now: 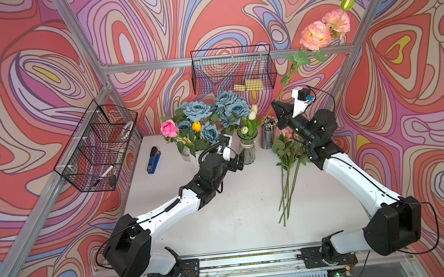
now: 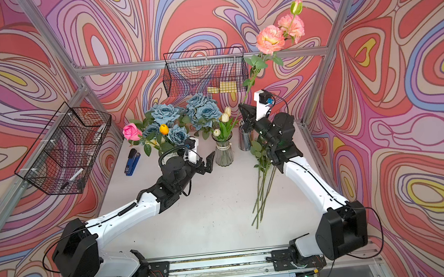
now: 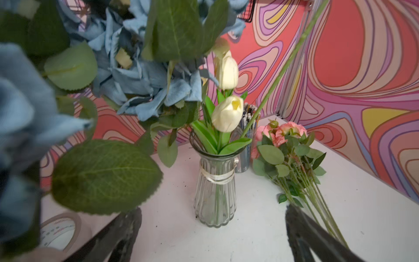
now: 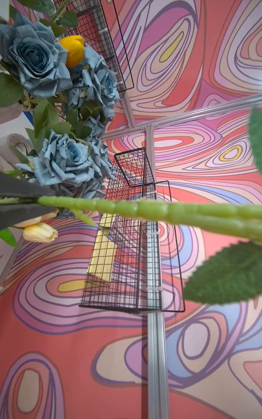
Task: Pick out pink flowers from the vase
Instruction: Pick up the flower from the vase.
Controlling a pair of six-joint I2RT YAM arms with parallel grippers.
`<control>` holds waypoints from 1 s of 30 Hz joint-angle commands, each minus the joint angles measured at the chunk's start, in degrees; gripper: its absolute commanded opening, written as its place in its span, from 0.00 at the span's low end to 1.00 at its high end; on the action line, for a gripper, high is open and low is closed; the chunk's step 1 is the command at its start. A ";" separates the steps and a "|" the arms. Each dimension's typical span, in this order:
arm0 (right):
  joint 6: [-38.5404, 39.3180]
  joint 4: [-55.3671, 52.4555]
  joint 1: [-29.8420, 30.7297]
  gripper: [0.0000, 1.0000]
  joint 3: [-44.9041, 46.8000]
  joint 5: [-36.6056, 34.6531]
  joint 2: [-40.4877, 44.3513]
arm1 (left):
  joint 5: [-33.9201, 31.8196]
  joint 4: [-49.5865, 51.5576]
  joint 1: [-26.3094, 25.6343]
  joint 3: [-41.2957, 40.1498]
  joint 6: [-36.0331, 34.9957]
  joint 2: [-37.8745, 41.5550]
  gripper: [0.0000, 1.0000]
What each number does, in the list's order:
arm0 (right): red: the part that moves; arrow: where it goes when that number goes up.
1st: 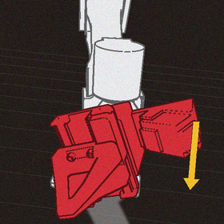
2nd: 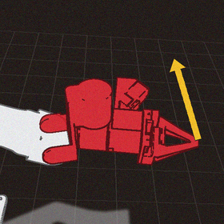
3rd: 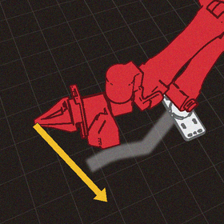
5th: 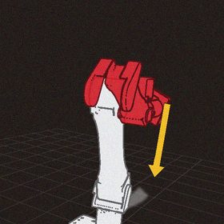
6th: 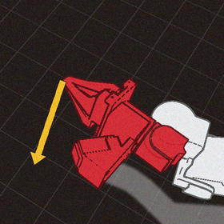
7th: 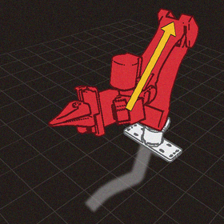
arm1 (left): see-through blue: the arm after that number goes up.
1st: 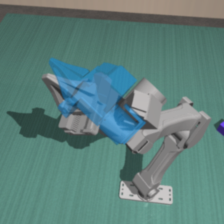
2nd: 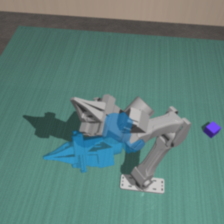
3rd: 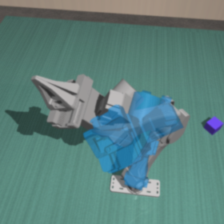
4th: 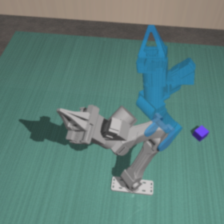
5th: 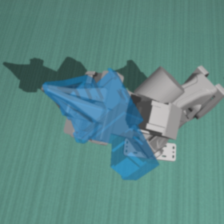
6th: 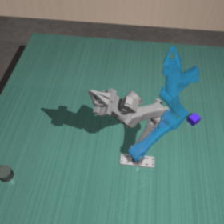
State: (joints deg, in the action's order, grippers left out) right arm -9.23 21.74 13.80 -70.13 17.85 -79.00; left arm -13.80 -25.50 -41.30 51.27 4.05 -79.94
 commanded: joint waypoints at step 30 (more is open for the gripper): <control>0.61 -43.69 0.19 0.00 -23.52 -20.79 4.07 | -23.18 -28.76 2.18 -30.77 -1.21 8.88 1.00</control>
State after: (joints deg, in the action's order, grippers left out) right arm -7.38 -10.35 13.87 -91.13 0.12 -72.90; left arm -33.91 -47.86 -39.57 21.04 4.16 -71.22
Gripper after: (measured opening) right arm 0.067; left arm 0.996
